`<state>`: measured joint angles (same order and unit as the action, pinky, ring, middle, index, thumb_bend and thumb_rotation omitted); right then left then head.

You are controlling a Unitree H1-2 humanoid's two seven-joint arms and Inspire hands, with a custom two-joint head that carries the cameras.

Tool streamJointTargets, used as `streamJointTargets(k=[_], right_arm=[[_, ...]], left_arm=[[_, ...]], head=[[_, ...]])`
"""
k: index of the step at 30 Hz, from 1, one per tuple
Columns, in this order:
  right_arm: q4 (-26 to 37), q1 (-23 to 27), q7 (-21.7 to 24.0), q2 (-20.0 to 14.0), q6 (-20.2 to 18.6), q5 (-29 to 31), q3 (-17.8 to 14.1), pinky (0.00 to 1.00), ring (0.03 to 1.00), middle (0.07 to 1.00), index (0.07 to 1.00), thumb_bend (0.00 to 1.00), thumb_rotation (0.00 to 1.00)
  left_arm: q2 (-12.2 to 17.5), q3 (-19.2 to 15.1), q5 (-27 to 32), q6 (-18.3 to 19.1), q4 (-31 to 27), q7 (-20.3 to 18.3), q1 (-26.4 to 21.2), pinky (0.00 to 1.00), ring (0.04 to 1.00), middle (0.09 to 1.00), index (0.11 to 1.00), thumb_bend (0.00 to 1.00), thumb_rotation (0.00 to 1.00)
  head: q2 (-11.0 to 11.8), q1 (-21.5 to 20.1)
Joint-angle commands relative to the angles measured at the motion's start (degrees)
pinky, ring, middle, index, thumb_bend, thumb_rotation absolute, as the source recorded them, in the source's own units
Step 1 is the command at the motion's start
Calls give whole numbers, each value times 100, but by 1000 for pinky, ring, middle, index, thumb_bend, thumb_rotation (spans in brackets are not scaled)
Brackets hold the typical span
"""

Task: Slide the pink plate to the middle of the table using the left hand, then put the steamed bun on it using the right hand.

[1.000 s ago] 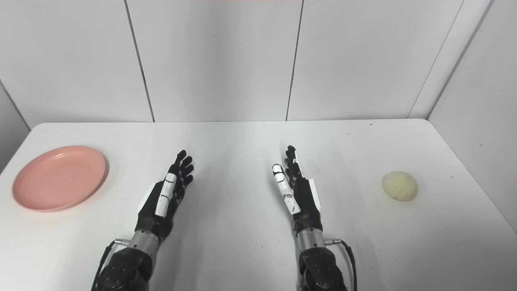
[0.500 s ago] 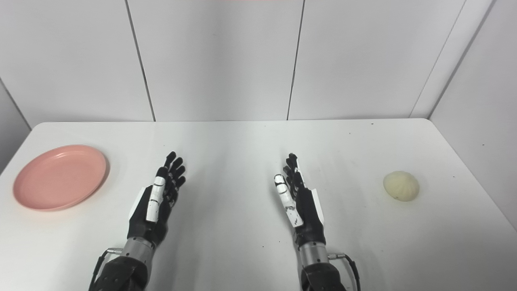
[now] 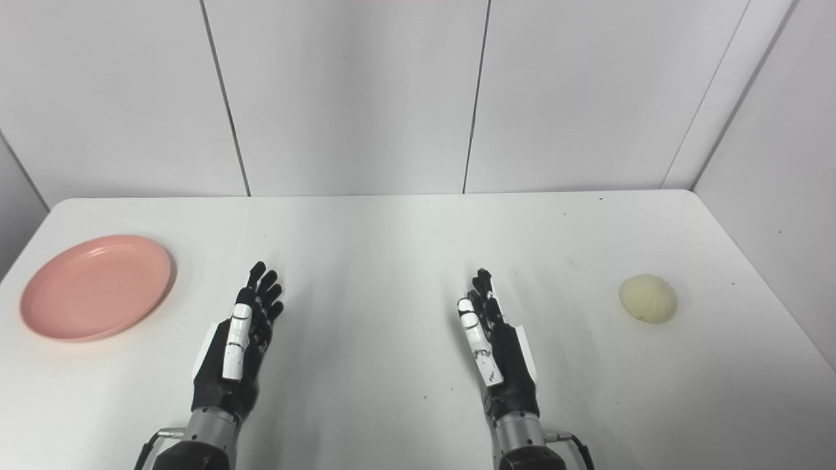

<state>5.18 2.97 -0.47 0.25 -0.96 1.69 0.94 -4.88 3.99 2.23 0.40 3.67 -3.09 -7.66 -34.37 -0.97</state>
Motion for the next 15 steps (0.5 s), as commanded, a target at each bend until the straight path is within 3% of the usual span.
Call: streamJointTargets(k=[1,6,7,11,12,15], right_arm=[[80,153,105,-30,102,54,0,996,987,1000,999,495,855],[-40,133,166,-136,212,139,-71,999,985,1000,1000,503,856],[-57,116,167,-159,243,175,-116,999,985,1000,1000,503,855],[-171,102,279,-263,460,388,-252,1000,997,1000,1000,530,851],[-220,113,310,-292,520,428,-277,1000,1000,1000,1000,532,877],[-284,136,355,-346,560,527,-323,1000,1000,1000,1000,510,899]], left_arm=[[-50,11,-38,95,78,52,-52,1000,1000,1000,1000,628,1000],[-75,87,28,-94,222,-22,-49,1000,1000,1000,1000,615,1000],[-92,105,47,-100,262,-38,-65,1000,1000,1000,1000,613,1000],[-150,118,-76,-393,542,91,-202,1000,1000,1000,1000,539,1000],[-161,98,-128,-529,651,155,-264,1000,1000,1000,1000,571,1000],[-95,-46,-56,-646,788,189,-540,1000,1000,1000,1000,629,1000]], head=[[144,244],[443,714],[592,1007],[809,1475],[939,1740],[1093,2024]])
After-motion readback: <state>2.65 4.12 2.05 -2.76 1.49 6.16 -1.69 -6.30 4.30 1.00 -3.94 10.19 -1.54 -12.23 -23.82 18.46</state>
